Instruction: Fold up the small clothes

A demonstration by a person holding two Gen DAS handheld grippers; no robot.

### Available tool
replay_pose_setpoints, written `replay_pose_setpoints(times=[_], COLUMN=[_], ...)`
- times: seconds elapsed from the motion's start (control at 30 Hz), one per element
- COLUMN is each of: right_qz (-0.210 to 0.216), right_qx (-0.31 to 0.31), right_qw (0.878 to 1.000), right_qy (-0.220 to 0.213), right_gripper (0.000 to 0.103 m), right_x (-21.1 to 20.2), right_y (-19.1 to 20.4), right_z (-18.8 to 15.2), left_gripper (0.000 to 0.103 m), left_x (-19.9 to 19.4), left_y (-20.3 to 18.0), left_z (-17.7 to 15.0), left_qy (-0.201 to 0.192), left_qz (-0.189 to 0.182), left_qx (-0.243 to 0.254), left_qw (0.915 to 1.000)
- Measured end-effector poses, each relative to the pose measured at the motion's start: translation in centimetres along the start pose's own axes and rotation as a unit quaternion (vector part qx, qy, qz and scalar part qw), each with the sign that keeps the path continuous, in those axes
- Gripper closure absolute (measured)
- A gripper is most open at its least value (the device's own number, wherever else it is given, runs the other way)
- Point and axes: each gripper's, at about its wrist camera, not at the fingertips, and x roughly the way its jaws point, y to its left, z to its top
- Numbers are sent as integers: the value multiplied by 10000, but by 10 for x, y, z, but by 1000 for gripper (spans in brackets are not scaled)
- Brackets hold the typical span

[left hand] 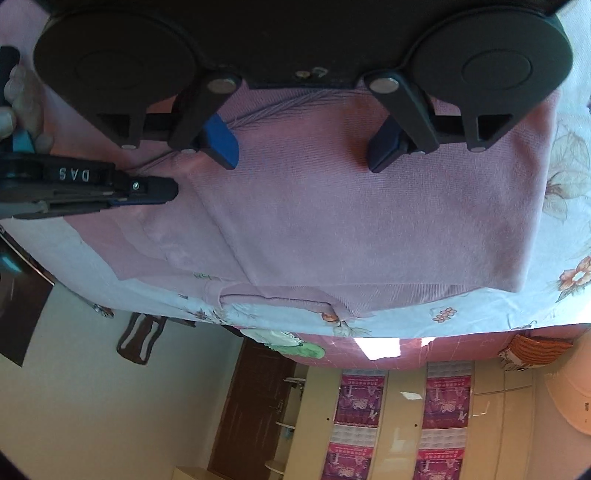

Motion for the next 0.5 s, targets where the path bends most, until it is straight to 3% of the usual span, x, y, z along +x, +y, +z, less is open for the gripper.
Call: replay_pose_setpoints(times=[0.1, 0.23, 0.4, 0.5], right_qz=[-381, -270, 106, -64], right_qx=[243, 697, 306, 269], right_qw=[9982, 9965, 9994, 9995], right_qy=[-396, -376, -103, -175], right_gripper=[97, 97, 97, 97], right_x=[-6, 26, 63, 60], right_y=[-19, -32, -20, -35], right_z=[16, 49, 62, 56], left_gripper=[29, 29, 31, 32], left_x=[2, 36, 51, 42], left_y=[20, 52, 80, 106], left_z=[20, 55, 73, 69], left_qy=[-65, 124, 75, -95], left_qz=[18, 309, 502, 785], left_qx=[-97, -306, -381, -629], left_qw=[9999, 9990, 9980, 9949])
